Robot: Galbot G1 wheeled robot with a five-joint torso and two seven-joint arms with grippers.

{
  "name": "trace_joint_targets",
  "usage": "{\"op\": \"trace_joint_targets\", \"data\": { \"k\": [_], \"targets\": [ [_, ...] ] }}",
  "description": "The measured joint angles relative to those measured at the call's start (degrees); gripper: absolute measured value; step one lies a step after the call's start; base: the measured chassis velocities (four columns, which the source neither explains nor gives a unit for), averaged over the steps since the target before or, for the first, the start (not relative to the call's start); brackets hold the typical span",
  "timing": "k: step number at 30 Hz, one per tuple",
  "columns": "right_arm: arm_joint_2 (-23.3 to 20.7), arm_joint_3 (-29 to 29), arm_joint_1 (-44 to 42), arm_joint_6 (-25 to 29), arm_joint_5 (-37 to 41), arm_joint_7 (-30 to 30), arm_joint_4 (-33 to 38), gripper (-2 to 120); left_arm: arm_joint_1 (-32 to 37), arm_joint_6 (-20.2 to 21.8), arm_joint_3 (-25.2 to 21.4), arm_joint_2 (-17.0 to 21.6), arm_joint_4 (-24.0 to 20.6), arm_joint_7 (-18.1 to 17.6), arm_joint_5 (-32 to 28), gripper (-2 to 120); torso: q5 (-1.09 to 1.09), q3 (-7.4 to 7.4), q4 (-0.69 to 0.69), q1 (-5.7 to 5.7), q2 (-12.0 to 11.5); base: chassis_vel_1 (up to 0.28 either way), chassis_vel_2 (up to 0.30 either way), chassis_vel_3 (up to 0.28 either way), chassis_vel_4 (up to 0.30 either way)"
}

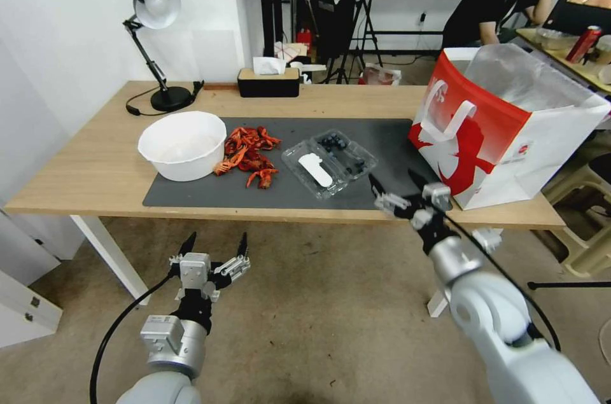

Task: Close the takeout container lid, then place the container into the takeout bag.

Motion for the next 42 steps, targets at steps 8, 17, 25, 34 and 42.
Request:
{"op": "trace_joint_targets", "data": {
  "k": [8,17,25,34,42],
  "targets": [
    [-2.3,-7.3,13.4,-10.0,0.4,6.2,-6.9,100,-0.2,-0.4,-0.5,-0.2,0.7,0.0,0.0,100,0.01,0.00,-0.01,0.00,0.0,0.000,0.000,0.000,0.000],
    [-3.7,-16.0,28.8,-30.0,0.3,13.5,-12.3,100,0.4,-2.4,-1.8,-0.8,0.8,1.5,1.5,100,0.00,0.00,0.00,0.00,0.0,0.000,0.000,0.000,0.000],
    [-3.8,-21.2,34.5,-35.0,-1.2,13.7,-17.7,100,0.5,-2.4,-1.1,-1.3,1.3,1.2,1.5,100,0.01,0.01,-0.01,0.00,0.0,0.000,0.000,0.000,0.000],
    [-3.7,-23.1,36.5,-34.7,-2.2,11.2,-21.8,100,0.2,-2.4,-1.1,-1.3,1.7,1.0,1.1,100,0.00,0.00,-0.01,0.00,0.0,0.000,0.000,0.000,0.000],
    [-2.5,-24.1,38.7,-34.5,-1.3,7.8,-26.4,100,0.2,-2.4,-1.1,-1.3,2.2,0.9,0.6,100,0.00,0.00,0.00,0.00,0.0,0.000,0.000,0.000,0.000]
  ]
}}
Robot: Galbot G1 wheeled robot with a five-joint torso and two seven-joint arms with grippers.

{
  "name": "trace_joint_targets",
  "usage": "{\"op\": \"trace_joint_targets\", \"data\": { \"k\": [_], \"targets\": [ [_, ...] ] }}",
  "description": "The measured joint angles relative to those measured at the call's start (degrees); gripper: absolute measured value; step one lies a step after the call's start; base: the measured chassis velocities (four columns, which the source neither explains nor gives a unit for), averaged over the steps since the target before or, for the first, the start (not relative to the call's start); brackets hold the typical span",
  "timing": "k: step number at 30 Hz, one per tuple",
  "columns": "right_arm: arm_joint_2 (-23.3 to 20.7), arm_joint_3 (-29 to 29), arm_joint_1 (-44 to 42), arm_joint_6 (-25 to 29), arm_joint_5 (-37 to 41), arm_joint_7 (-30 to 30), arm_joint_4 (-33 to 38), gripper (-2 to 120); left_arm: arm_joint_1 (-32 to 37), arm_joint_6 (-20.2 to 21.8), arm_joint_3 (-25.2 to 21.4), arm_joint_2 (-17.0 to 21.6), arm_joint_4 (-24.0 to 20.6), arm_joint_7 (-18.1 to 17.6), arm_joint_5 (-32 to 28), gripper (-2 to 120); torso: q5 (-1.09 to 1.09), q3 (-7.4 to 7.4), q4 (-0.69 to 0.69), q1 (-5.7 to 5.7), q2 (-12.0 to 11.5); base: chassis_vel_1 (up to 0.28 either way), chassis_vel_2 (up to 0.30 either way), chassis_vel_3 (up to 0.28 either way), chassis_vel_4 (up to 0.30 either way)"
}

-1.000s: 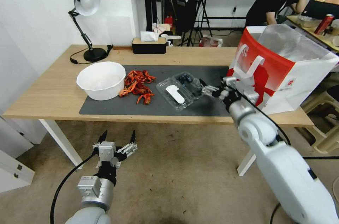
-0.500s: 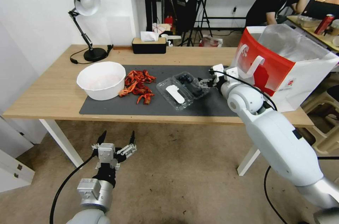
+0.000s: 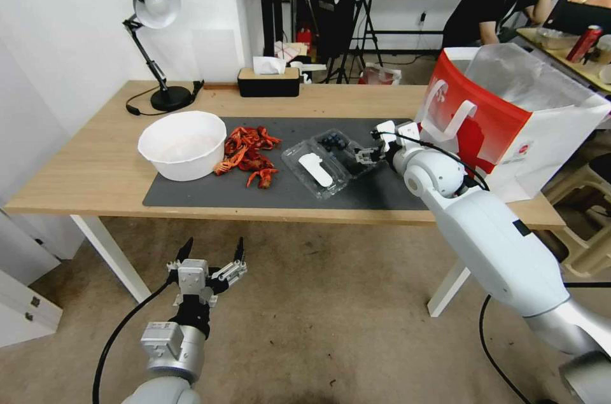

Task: Close the takeout container lid, then place the container into the takeout bag.

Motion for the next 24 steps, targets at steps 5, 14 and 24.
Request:
{"op": "trace_joint_targets", "data": {
  "k": [5,14,24],
  "targets": [
    [0.5,-0.7,1.3,0.1,-0.1,-0.9,-2.1,100,-0.1,-0.1,-0.3,0.0,0.2,0.0,-0.4,100,0.00,0.00,0.00,0.00,0.0,0.000,0.000,0.000,0.000],
    [0.9,-0.7,1.8,0.1,-0.1,-2.1,-4.2,100,0.2,-0.5,-0.4,0.0,0.4,-0.1,-0.5,100,0.00,0.00,0.00,0.00,0.0,0.000,0.000,0.000,0.000],
    [0.6,-0.5,1.5,0.1,0.0,-2.2,-4.8,100,0.1,-1.0,-0.3,0.0,0.7,-0.2,-0.5,100,0.01,0.00,-0.01,0.00,0.0,0.000,0.000,0.000,0.000]
  ]
}}
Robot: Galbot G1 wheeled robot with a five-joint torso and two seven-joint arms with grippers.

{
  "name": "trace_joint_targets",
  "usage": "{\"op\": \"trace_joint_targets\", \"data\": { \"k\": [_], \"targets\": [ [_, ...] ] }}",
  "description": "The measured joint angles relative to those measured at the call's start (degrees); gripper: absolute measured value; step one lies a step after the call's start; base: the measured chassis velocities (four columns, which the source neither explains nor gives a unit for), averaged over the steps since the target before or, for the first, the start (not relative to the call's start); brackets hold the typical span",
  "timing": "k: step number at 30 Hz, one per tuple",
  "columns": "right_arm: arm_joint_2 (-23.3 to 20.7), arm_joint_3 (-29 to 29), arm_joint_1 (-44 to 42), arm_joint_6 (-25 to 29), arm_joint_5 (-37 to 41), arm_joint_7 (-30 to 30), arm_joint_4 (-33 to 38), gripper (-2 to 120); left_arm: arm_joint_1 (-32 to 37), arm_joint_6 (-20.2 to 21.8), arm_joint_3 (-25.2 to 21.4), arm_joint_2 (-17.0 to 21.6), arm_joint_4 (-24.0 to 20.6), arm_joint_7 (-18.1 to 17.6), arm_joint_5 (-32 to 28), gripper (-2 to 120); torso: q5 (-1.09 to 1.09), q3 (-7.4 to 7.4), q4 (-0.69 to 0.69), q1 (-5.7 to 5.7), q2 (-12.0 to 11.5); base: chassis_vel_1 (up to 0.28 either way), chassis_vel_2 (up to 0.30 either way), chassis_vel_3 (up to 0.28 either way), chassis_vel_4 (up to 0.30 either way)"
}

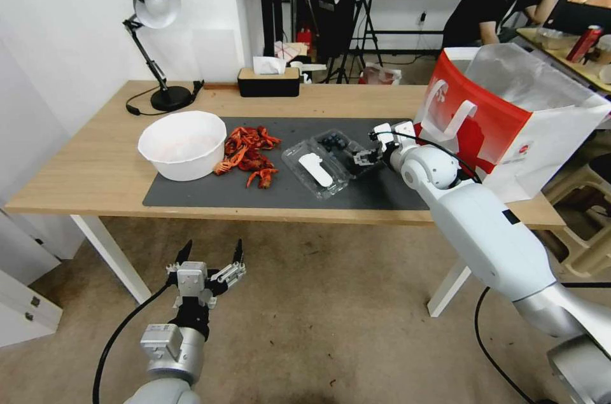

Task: Close the takeout container lid, then place the container into the takeout bag.

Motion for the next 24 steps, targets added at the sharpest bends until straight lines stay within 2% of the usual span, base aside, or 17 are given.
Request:
{"op": "trace_joint_targets", "data": {
  "k": [13,24],
  "targets": [
    [0.1,0.5,-0.8,0.1,1.6,1.0,-1.0,100,0.1,-0.7,-0.1,0.0,0.3,0.0,-0.1,100,0.00,0.00,0.01,-0.01,0.0,0.000,0.000,0.000,0.000],
    [-1.8,0.2,-3.1,0.0,2.4,5.6,3.1,100,0.3,-1.4,0.1,0.0,0.3,0.0,0.0,100,0.00,0.00,0.00,-0.01,0.0,0.000,0.000,0.000,0.000]
  ]
}}
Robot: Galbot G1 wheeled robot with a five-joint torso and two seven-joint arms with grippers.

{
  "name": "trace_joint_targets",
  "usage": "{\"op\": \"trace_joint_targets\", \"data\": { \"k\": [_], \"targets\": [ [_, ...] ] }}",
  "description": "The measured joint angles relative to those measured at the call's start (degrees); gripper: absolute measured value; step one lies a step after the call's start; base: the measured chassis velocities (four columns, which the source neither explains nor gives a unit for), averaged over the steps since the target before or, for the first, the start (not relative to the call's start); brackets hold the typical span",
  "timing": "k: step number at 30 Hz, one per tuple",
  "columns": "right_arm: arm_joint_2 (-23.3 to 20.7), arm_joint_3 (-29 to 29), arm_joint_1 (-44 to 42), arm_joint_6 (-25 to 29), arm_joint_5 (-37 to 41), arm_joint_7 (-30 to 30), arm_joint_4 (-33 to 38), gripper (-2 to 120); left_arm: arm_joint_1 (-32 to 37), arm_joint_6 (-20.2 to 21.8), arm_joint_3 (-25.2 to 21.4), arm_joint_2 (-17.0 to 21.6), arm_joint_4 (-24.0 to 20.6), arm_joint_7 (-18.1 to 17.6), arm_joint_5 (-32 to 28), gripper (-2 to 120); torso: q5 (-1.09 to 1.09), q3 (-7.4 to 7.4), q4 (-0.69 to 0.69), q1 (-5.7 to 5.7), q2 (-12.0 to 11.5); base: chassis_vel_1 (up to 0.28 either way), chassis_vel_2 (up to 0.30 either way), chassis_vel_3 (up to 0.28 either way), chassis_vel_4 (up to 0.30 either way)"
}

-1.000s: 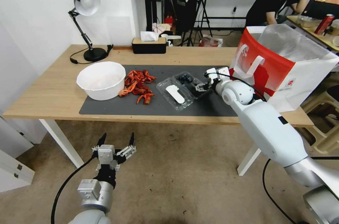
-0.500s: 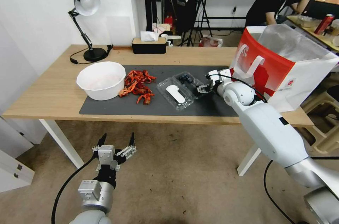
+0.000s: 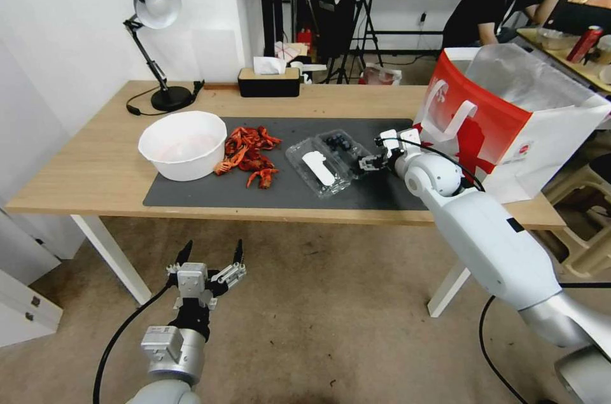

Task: Close the takeout container lid, then place the container into the takeout bag.

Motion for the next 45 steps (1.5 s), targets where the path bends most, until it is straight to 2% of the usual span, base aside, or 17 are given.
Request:
{"op": "trace_joint_targets", "data": {
  "k": [6,13,17,34,41,45],
  "targets": [
    [-0.7,-0.5,-1.0,-0.1,0.6,3.2,2.0,100,0.1,-0.1,0.2,0.0,-0.1,-0.1,0.1,100,0.00,0.00,0.01,0.01,0.0,0.000,0.000,0.000,0.000],
    [-1.9,-1.7,-2.5,-0.2,4.6,13.8,7.0,100,0.3,-0.4,0.2,0.0,-0.1,-0.3,0.2,100,0.00,0.00,0.02,0.00,0.0,0.000,0.000,0.000,0.000],
    [-2.2,-1.6,-2.9,-0.2,7.0,16.2,7.5,100,0.3,-0.6,0.5,0.0,0.1,-0.3,0.3,100,0.00,0.00,0.01,0.00,0.0,0.000,0.000,0.000,0.000],
    [-3.7,0.7,-6.2,-0.2,12.0,17.6,12.3,100,0.3,-1.1,0.4,0.0,0.4,-0.4,0.1,100,0.00,0.00,0.01,0.01,0.0,0.000,0.000,0.000,0.000],
    [-4.4,4.2,-9.8,-0.2,13.7,17.8,16.8,100,0.6,-1.4,0.2,0.0,0.0,-0.4,0.0,100,0.00,0.00,0.01,0.02,0.0,0.000,0.000,0.000,0.000],
    [-4.9,7.8,-13.5,-0.1,13.1,14.2,21.1,100,0.6,-1.5,0.2,0.0,-0.2,-0.4,-0.1,100,0.01,0.00,0.00,0.02,0.0,0.000,0.000,0.000,0.000]
  ]
}}
